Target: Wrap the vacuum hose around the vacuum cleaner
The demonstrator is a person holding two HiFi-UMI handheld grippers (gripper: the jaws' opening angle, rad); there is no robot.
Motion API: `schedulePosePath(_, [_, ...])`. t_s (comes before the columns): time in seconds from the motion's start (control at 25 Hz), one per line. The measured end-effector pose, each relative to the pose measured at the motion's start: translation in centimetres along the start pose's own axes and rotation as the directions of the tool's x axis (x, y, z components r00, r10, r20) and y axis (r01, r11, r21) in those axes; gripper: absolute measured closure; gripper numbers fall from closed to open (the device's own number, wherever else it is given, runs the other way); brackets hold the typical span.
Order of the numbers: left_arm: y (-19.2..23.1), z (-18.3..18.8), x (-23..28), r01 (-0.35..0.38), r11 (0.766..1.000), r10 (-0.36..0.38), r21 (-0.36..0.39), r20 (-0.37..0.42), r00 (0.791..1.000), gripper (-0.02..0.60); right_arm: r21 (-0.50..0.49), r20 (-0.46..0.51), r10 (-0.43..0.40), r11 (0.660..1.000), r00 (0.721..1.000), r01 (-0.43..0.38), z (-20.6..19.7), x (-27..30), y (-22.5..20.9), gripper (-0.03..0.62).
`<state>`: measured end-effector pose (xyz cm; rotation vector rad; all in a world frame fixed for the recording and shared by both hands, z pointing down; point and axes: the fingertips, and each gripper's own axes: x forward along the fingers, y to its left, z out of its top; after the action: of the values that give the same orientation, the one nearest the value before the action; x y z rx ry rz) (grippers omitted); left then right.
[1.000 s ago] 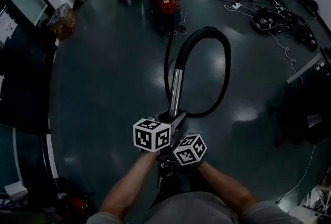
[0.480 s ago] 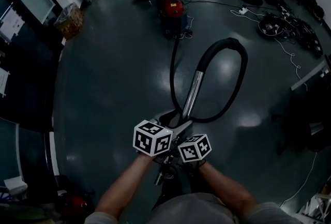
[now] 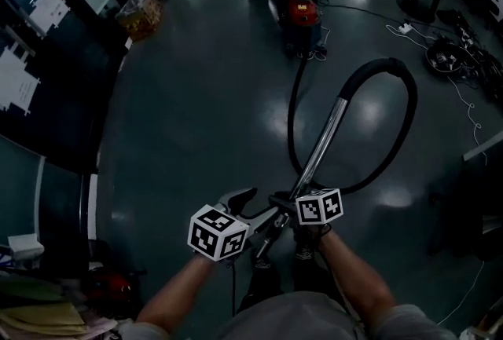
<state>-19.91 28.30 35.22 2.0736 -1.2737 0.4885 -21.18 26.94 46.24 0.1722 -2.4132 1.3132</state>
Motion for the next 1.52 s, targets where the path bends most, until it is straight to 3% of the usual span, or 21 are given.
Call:
schedulePosePath(0.2, [1.8,-2.1,-1.1,-0.022,0.993,0.034,0.117,-0.099,0.995,0.304,-0.042,-0.148,-0.057,0.998,0.987,0.051,-2.6,0.2,-1.9,0.485])
schedulePosePath(0.32, [1.6,-1.5,0.8,-0.006,0.973,0.037,0.232,-0.129,0.991,0.304,-0.09,-0.237,-0.098,0.993,0.967,0.079,-4.1,-0.8,-3.4,0.485])
schedulePosePath(0.44, [0.1,-0.2,3.9,0.028,0.918,0.037,0.395,-0.156,0.987,0.304,-0.127,-0.301,-0.135,0.987,0.944,0.101,-5.4,-2.7,-4.8,0.487])
schedulePosePath(0.56, [-2.0,1.9,7.6,0.094,0.837,0.005,0.539,-0.18,0.984,0.304,-0.153,-0.345,-0.185,0.978,0.92,0.139,-6.0,-5.1,-6.5,0.487])
schedulePosePath(0.64, [-3.6,3.6,9.8,0.16,0.761,-0.038,0.629,-0.202,0.979,0.304,-0.163,-0.367,-0.216,0.972,0.905,0.167,-6.4,-6.6,-7.5,0.488])
schedulePosePath(0.68, [-4.3,4.4,11.0,0.195,0.707,-0.057,0.68,-0.22,0.974,0.304,-0.168,-0.373,-0.231,0.969,0.898,0.18,-6.5,-7.4,-8.0,0.488])
schedulePosePath(0.72, [-5.1,5.1,12.2,0.233,0.639,-0.073,0.733,-0.244,0.967,0.304,-0.173,-0.375,-0.247,0.966,0.893,0.195,-6.3,-8.2,-8.6,0.488])
schedulePosePath(0.8, [-6.8,5.8,14.8,0.325,0.471,-0.092,0.82,-0.321,0.943,0.304,-0.17,-0.366,-0.281,0.957,0.887,0.234,-5.8,-10.0,-10.0,0.488])
schedulePosePath(0.88, [-7.7,4.9,17.4,0.447,0.284,-0.076,0.848,-0.445,0.892,0.304,-0.152,-0.356,-0.32,0.947,0.878,0.284,-5.4,-12.0,-11.4,0.494])
schedulePosePath(0.96, [-7.5,2.8,20.0,0.567,0.114,-0.02,0.816,-0.569,0.822,0.304,-0.151,-0.376,-0.37,0.929,0.849,0.337,-5.6,-13.7,-12.9,0.505])
schedulePosePath(1.0, [-7.2,1.6,21.2,0.615,0.048,0.008,0.787,-0.616,0.788,0.304,-0.162,-0.393,-0.39,0.921,0.833,0.355,-6.1,-14.3,-13.5,0.505])
schedulePosePath(1.04, [-7.0,0.4,22.3,0.654,-0.001,0.026,0.757,-0.654,0.756,0.304,-0.173,-0.405,-0.404,0.915,0.82,0.366,-6.5,-14.8,-14.0,0.507])
schedulePosePath(1.12, [-7.0,-1.6,23.7,0.711,-0.063,0.029,0.7,-0.711,0.703,0.304,-0.178,-0.412,-0.42,0.907,0.809,0.381,-7.0,-15.6,-14.0,0.508])
schedulePosePath(1.2, [-7.2,-2.6,24.4,0.739,-0.11,0.02,0.665,-0.742,0.67,0.304,-0.172,-0.413,-0.432,0.901,0.802,0.397,-7.0,-16.3,-13.4,0.508])
schedulePosePath(1.36, [-6.7,-2.1,24.9,0.757,-0.159,-0.005,0.634,-0.767,0.642,0.305,-0.197,-0.458,-0.471,0.881,0.753,0.431,-6.0,-17.0,-13.1,0.508])
schedulePosePath(1.52, [-6.3,-1.0,25.9,0.748,-0.22,-0.029,0.626,-0.771,0.636,0.305,-0.195,-0.491,-0.503,0.859,0.711,0.473,-4.6,-17.9,-13.6,0.508])
